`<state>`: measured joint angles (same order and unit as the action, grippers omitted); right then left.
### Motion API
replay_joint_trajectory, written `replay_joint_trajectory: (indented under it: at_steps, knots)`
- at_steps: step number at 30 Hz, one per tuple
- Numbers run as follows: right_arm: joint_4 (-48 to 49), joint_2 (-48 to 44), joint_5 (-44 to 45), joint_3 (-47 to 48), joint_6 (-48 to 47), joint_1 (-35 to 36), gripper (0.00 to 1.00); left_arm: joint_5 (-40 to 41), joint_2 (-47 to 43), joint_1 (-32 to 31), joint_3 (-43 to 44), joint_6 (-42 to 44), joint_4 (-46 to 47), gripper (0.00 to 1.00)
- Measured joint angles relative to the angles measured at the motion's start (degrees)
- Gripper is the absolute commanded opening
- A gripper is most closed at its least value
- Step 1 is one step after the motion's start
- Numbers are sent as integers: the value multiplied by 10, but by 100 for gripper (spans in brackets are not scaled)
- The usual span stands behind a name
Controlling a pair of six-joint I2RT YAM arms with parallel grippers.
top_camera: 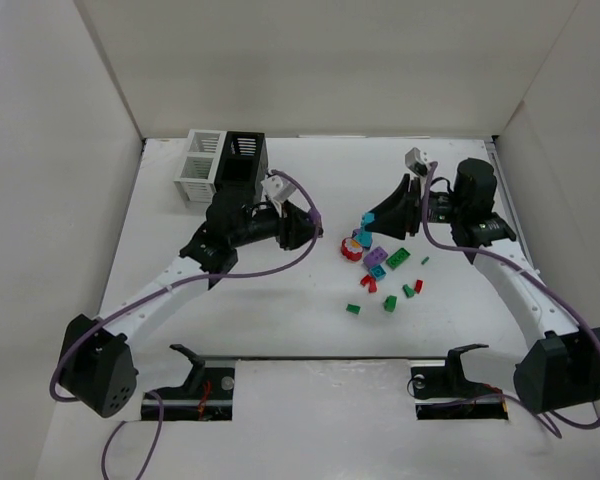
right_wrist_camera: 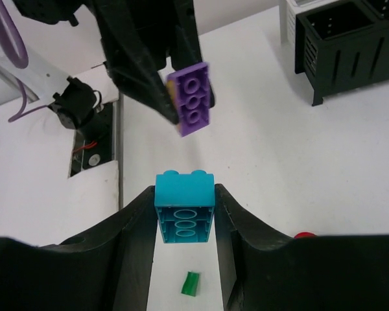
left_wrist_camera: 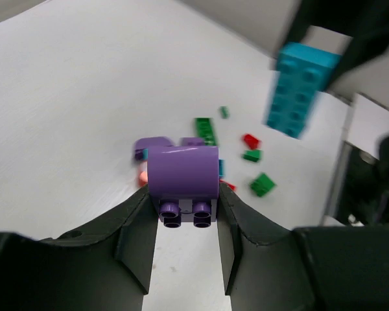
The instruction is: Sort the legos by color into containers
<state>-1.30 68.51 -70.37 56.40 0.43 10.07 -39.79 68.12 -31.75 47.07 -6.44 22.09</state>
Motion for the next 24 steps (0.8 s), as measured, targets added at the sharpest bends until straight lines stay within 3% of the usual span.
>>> replay_joint_trajectory:
  at_steps: [1, 3, 7, 11, 16, 20, 24]
  knots:
    - [-1, 0, 4, 0, 0, -1, 0, 37, 3, 0, 9, 0, -21, 22]
    - [-7, -1, 16, 0, 0, -8, 0, 123, 15, 3, 35, -7, -61, 21]
    - [-21, -2, 42, 0, 0, -31, 0, 239, 64, 45, 98, -25, -104, 12]
    - [-37, -2, 70, 0, 0, -56, 0, 338, 158, 106, 183, -49, -129, 14]
    - [-69, 0, 102, 3, -8, -80, 0, 490, 295, 127, 306, -64, -173, 14]
    - [-112, 8, 143, 15, -28, -86, 0, 552, 372, 136, 374, -70, -192, 14]
    - [-137, 9, 172, 22, -38, -86, 0, 580, 394, 154, 392, -83, -205, 14]
